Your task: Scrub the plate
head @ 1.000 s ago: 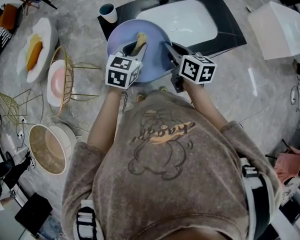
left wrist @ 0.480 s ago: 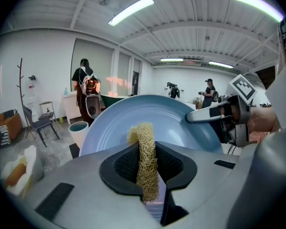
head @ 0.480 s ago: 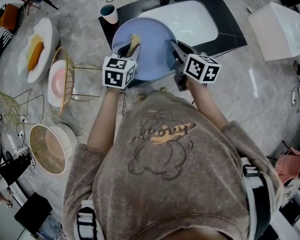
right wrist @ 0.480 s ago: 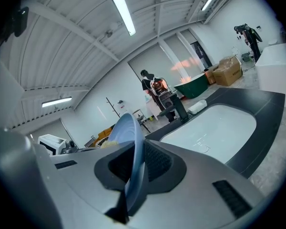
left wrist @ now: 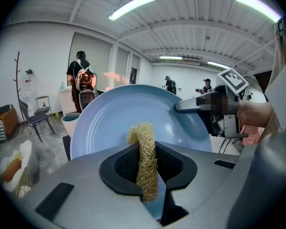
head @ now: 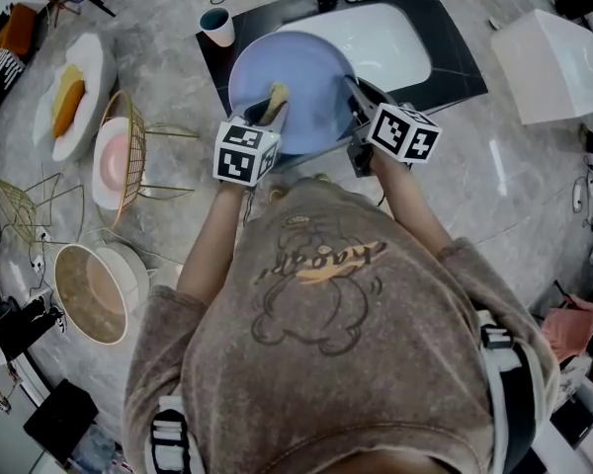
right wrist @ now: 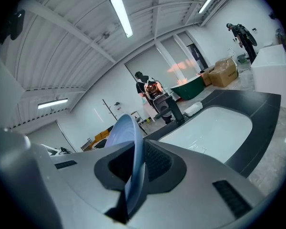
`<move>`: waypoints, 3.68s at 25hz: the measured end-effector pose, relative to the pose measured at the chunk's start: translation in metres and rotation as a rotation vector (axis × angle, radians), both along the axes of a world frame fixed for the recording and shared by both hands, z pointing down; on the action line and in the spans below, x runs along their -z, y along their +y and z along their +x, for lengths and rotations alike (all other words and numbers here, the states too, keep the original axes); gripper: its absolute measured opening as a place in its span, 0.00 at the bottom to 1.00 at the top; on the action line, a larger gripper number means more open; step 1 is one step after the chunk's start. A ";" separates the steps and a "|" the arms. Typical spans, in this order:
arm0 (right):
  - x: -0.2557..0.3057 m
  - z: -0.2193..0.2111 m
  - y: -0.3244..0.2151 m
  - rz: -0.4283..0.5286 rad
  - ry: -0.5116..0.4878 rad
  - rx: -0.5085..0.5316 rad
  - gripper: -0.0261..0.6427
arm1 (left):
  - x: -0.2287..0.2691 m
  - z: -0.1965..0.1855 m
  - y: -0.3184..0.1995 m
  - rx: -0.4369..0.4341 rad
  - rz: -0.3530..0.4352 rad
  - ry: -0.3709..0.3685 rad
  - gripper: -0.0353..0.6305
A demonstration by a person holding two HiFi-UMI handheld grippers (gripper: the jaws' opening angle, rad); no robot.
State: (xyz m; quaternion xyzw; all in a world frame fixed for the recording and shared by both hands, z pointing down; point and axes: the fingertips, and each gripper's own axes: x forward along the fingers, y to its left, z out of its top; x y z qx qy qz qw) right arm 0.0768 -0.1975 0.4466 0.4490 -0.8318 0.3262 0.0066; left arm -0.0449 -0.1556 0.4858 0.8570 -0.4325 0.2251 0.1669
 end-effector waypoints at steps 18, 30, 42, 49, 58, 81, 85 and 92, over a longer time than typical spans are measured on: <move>-0.007 -0.016 0.009 -0.002 0.035 0.071 0.10 | 0.008 0.054 0.005 -0.145 0.006 0.007 0.18; -0.007 -0.024 0.013 0.014 0.033 0.126 0.10 | 0.031 0.037 -0.031 -0.110 0.035 0.025 0.18; -0.006 -0.024 0.011 0.007 0.026 0.123 0.10 | 0.025 -0.019 -0.043 -0.002 0.013 -0.070 0.18; -0.005 -0.016 0.006 0.002 0.009 0.093 0.10 | 0.011 -0.030 -0.028 0.001 -0.051 -0.120 0.18; 0.004 0.004 -0.012 0.009 -0.015 0.017 0.10 | -0.004 -0.010 -0.004 -0.070 -0.096 -0.143 0.18; 0.001 -0.027 0.007 0.047 0.028 0.137 0.10 | 0.019 0.070 0.008 -0.224 -0.074 -0.004 0.18; 0.004 -0.031 0.010 0.067 0.044 0.164 0.10 | 0.026 0.066 0.000 -0.223 -0.067 0.009 0.18; 0.003 -0.040 0.017 0.071 0.059 0.208 0.10 | 0.047 0.051 -0.029 -0.178 -0.023 0.001 0.18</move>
